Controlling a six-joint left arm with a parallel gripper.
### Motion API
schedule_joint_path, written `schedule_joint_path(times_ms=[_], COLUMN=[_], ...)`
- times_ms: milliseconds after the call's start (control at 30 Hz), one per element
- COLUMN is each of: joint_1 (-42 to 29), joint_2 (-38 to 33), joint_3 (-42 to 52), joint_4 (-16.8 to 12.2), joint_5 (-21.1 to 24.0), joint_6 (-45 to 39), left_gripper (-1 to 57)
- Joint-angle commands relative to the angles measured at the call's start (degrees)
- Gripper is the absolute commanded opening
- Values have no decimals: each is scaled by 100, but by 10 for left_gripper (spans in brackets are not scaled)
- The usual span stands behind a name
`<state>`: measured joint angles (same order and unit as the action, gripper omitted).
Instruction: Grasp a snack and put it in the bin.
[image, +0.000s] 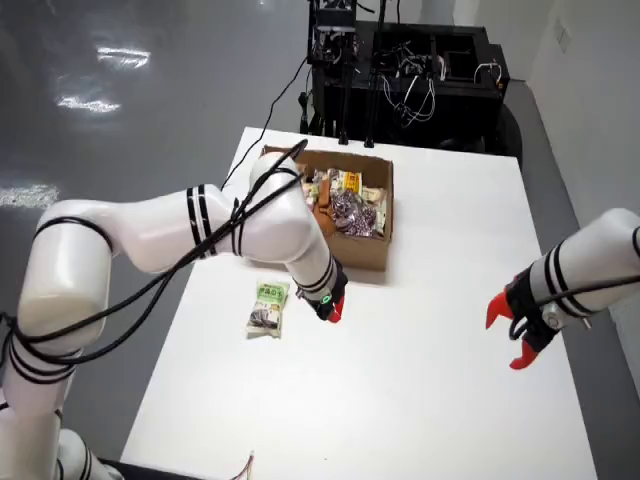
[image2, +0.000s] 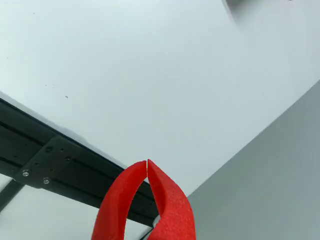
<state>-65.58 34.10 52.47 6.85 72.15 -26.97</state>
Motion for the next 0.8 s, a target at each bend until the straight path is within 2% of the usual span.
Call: schedule_joint_path(times_ms=[33,533,800], joint_1=[-9,-23,120], joint_2=[-13,-42,-56], joint_3=[19,69,90], joint_4=[-1,25,177], joint_5=[-81,-326,-664], joint_6=[-13,-164,-1111], left_gripper=[1,-2,-2])
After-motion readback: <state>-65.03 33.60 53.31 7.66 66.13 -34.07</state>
